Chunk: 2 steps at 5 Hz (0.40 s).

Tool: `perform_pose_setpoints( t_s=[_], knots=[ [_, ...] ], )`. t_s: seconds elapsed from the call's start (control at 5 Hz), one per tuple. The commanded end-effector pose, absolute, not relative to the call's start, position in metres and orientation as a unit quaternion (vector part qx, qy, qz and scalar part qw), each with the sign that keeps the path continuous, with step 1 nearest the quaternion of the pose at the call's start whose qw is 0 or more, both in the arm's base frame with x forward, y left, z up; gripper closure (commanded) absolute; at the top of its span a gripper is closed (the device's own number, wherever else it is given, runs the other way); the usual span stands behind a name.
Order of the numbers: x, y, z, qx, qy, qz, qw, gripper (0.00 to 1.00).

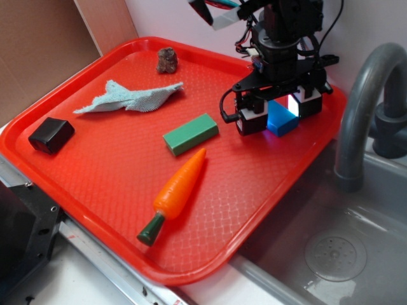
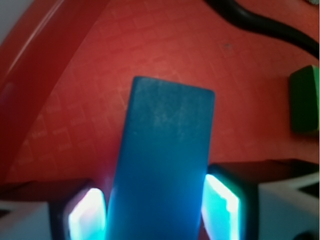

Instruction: Grab the blue block.

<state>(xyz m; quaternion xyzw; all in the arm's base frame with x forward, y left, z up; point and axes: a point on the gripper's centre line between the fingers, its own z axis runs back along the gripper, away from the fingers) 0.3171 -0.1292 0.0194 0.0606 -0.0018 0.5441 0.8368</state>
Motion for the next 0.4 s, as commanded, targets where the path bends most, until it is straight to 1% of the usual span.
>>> perform_pose_setpoints(
  t_s=[0.0, 0.2],
  knots=[
    [0.313, -0.107, 0.059, 0.033, -0.021, 0.536, 0.843, 1.0],
    [0.309, -0.088, 0.103, 0.001, -0.023, 0.495, 0.868, 1.0]
  ],
)
